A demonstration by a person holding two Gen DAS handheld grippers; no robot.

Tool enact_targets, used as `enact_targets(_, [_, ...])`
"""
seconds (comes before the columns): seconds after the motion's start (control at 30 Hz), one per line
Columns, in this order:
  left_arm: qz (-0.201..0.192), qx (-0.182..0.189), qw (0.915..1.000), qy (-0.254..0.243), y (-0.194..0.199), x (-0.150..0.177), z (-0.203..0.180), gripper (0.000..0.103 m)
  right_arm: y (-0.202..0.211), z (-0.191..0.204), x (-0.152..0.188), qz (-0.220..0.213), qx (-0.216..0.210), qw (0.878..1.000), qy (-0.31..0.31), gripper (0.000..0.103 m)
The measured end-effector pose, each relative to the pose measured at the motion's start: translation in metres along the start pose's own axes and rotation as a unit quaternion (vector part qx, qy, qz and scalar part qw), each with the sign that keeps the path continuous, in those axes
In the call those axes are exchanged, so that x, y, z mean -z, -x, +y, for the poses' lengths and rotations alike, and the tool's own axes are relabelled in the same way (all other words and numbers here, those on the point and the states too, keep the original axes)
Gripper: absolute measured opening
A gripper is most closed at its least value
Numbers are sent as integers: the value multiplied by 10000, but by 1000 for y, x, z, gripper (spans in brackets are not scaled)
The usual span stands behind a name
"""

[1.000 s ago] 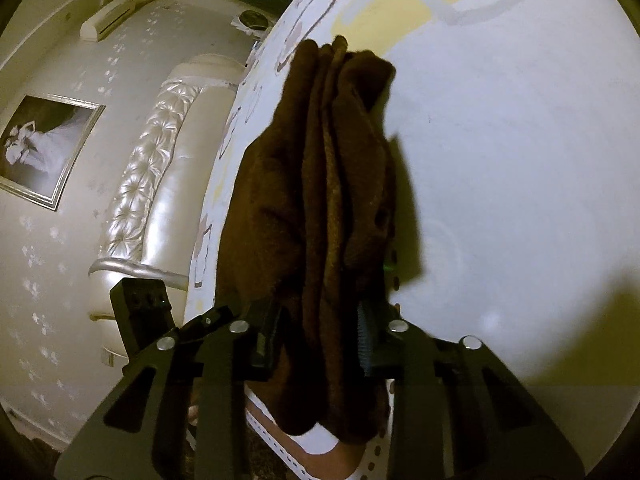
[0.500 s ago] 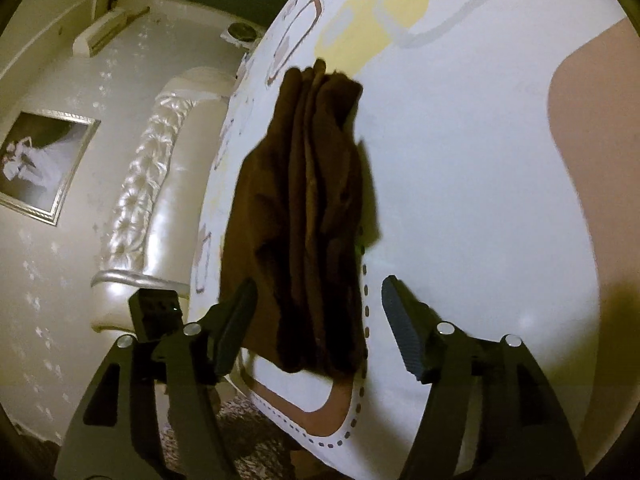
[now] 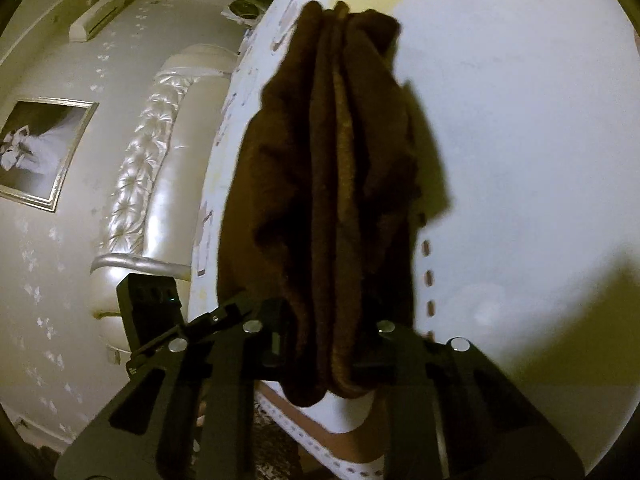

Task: Fold small clothes
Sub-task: 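Lift the sweater bundle and straighten it with both grippers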

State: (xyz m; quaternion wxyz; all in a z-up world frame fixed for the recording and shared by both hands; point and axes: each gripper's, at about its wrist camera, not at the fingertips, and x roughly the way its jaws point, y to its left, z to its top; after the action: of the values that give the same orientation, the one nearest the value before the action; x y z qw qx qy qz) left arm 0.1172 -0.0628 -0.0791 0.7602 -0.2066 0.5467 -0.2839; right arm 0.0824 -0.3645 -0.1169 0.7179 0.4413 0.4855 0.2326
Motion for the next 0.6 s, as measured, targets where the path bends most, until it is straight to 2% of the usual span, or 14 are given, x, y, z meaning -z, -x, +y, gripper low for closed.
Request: enact_targets(0.6, [-58, -170, 9998, -92, 2, 5, 4, 18, 5, -20, 6, -56, -184, 9997, -148, 16])
